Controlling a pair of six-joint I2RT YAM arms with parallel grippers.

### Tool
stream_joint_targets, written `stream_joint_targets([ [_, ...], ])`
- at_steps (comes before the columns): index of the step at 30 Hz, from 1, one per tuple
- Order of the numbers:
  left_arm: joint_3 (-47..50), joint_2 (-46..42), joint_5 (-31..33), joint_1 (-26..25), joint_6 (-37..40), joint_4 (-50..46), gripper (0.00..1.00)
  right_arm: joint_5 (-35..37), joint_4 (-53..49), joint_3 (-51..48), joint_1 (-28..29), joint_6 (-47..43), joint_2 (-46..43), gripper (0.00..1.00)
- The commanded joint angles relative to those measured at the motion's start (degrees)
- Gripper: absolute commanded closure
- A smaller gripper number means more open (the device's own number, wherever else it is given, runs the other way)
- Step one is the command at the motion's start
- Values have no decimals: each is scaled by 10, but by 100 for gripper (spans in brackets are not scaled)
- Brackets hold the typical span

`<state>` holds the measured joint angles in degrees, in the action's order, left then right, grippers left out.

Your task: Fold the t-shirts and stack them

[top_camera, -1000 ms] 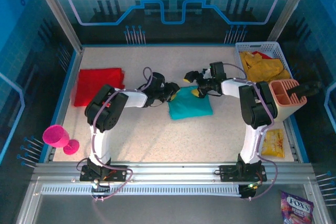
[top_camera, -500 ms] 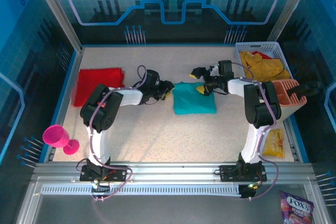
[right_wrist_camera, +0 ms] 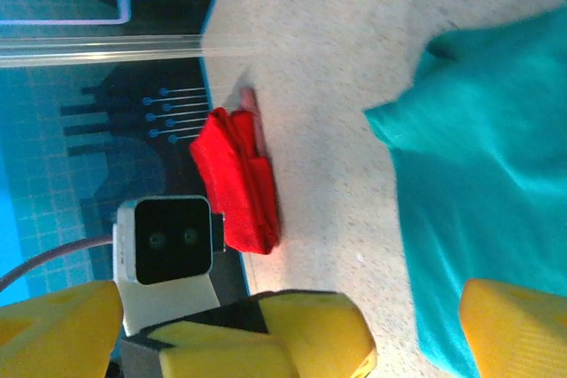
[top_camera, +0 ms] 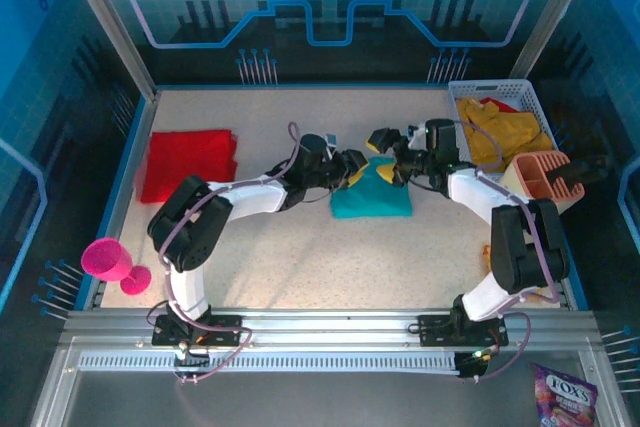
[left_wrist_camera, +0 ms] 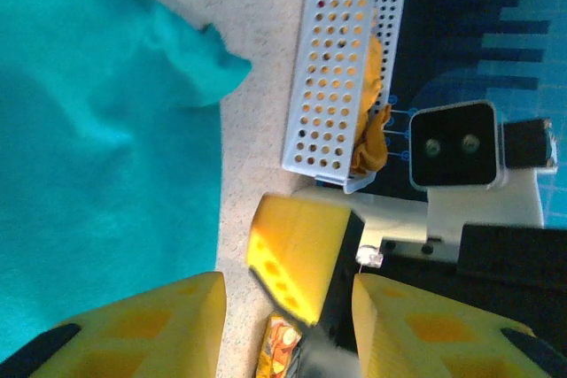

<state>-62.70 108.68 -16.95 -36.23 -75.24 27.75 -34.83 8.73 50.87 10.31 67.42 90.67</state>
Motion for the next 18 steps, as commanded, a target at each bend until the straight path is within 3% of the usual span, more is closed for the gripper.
stream_joint_targets([
  [1, 13, 38, 3, -14, -42, 59, 58, 33, 36, -45, 21, 37, 3, 2],
  [8, 52, 70, 38, -19, -48, 75, 59, 41, 150, -111, 25, 67, 60, 3],
  [18, 117, 65, 39, 0, -27, 34, 60, 27, 177, -183, -22, 42, 75, 4],
])
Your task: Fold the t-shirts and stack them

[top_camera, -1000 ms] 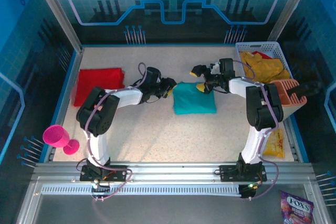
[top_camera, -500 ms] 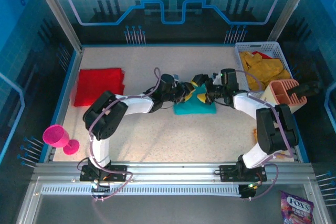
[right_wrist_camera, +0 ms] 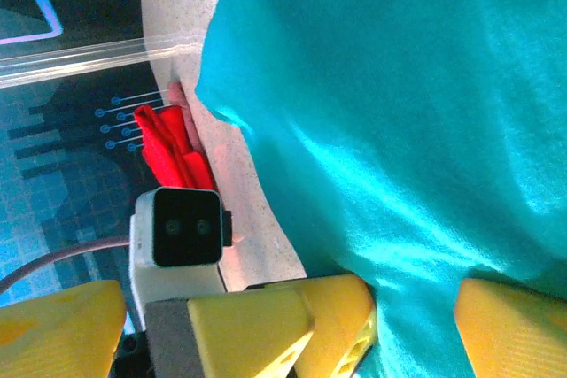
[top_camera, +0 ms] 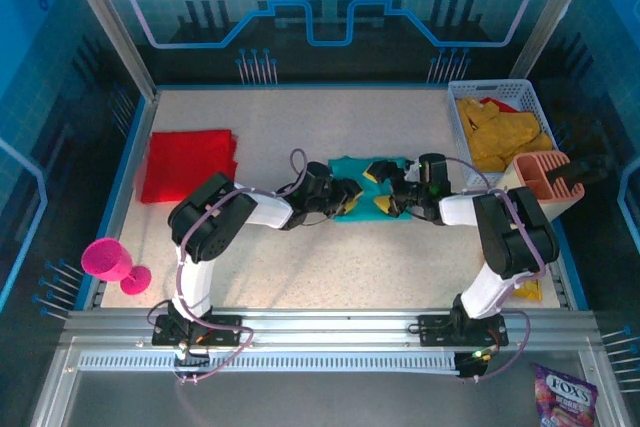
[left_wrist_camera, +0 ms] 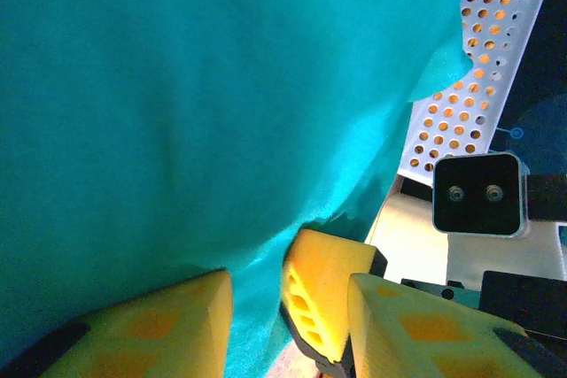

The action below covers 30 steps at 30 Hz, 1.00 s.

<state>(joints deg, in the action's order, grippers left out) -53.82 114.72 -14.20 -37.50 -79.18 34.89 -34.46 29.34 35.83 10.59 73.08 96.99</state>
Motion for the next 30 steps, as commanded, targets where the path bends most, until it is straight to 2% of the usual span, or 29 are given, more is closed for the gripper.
stream_joint_targets([
  [1, 32, 0, 11, 17, 17, -42, 60, 21, -32, -34, -30, -16, 5, 4],
  [6, 8, -36, 13, 27, 60, -109, 60, 16, -96, -4, -47, -39, -51, 4],
  [12, -35, -21, -6, 25, 72, -150, 60, 56, -180, 81, -51, -78, -105, 3],
  [21, -31, -9, -2, 17, 69, -152, 61, 73, -116, 179, -19, -54, 5, 2],
  [26, -26, -4, -2, 17, 63, -149, 61, 90, -55, 202, 8, -40, 88, 2],
  [30, -21, -1, 0, 16, 58, -149, 62, 103, -19, 193, 0, -44, 124, 1],
])
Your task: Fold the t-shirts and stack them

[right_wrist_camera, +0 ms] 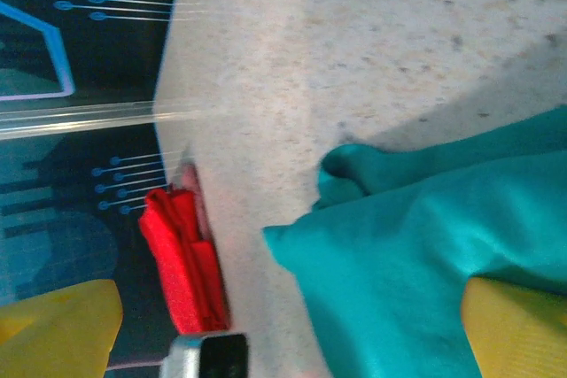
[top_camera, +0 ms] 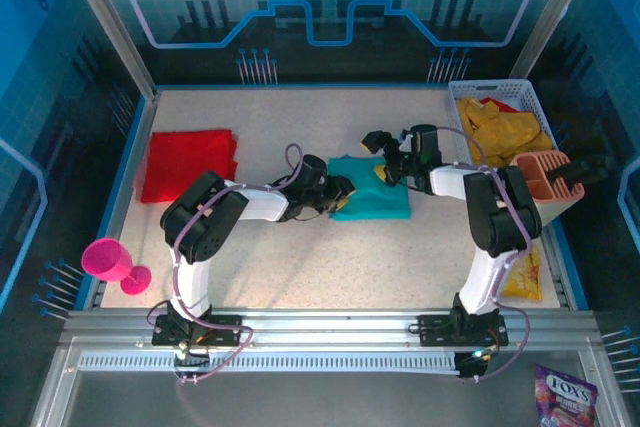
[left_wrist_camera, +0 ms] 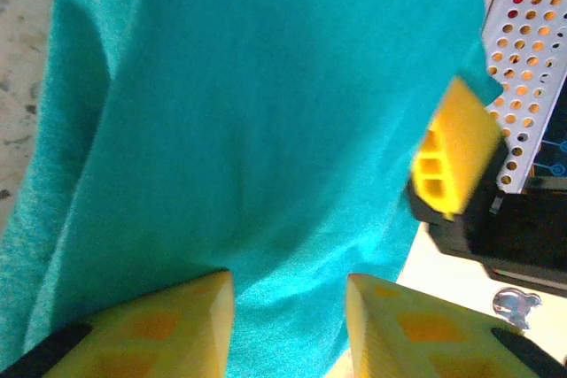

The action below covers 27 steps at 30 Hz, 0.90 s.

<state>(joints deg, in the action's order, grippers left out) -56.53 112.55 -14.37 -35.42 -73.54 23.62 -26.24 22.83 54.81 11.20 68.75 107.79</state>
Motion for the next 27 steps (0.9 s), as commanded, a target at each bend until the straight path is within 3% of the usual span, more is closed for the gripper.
stream_joint_targets([
  [1, 8, 21, 2, -4, 1, -40, 63, 20, 51, 3, -13, -8, 23, 1],
  [4, 17, 19, 9, -4, -4, -39, 69, 14, 47, 8, -40, -28, 40, 1],
  [12, 22, 30, 13, -4, -5, -52, 72, -25, 92, 3, -103, -10, 59, 0],
  [20, 23, 33, 10, -3, -8, -39, 73, -67, 98, 20, -115, -8, 80, 0],
  [25, 26, -8, -18, 14, 15, -35, 60, -81, 99, 10, -119, -12, 67, 0],
  [27, 23, -35, -33, 27, 38, -56, 54, -101, 52, 35, -122, -39, 54, 0],
])
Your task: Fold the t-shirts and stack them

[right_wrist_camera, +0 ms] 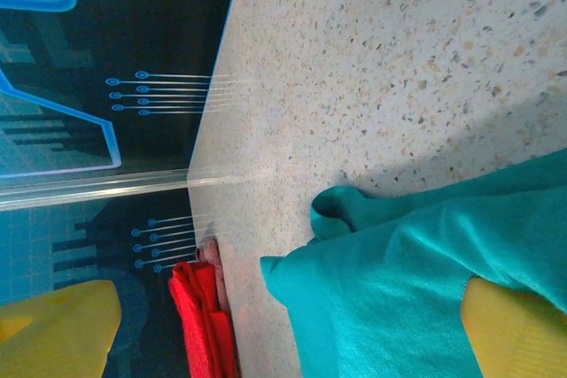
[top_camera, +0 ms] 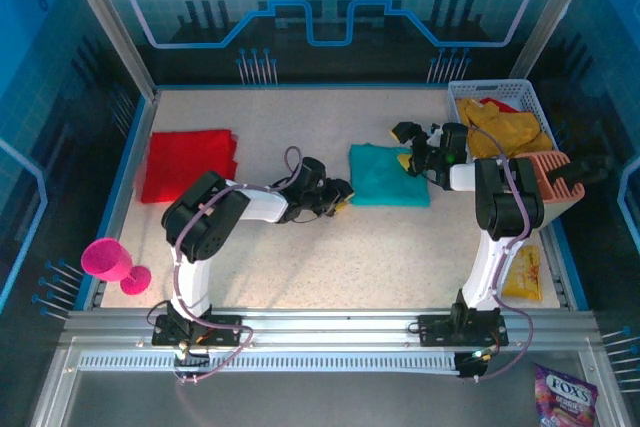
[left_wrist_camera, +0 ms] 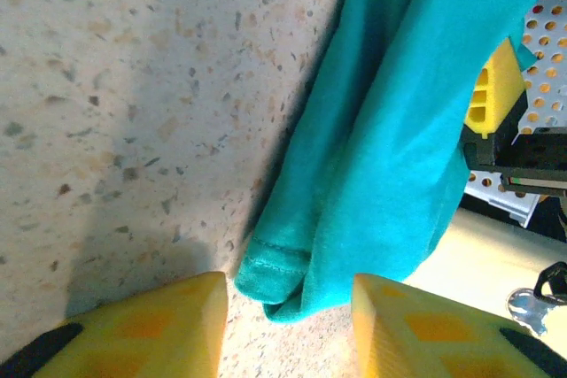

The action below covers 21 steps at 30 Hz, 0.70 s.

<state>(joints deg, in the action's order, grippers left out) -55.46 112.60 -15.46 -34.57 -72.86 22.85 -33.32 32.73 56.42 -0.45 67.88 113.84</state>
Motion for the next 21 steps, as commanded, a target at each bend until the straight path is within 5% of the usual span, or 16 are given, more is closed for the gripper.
stream_joint_targets([
  [1, 4, -51, -26, 24, 57, -74, 51, -43, -86, 37, -7, -55, -15, 0],
  [6, -77, -95, -11, 42, 212, -247, 39, -45, -240, 87, -6, -155, -79, 0],
  [12, -62, -113, -51, 71, 246, -240, 36, -69, -318, 96, 1, -167, -106, 0],
  [21, 10, -159, -29, 76, 274, -218, 30, -116, -227, 39, 38, -155, -54, 0],
])
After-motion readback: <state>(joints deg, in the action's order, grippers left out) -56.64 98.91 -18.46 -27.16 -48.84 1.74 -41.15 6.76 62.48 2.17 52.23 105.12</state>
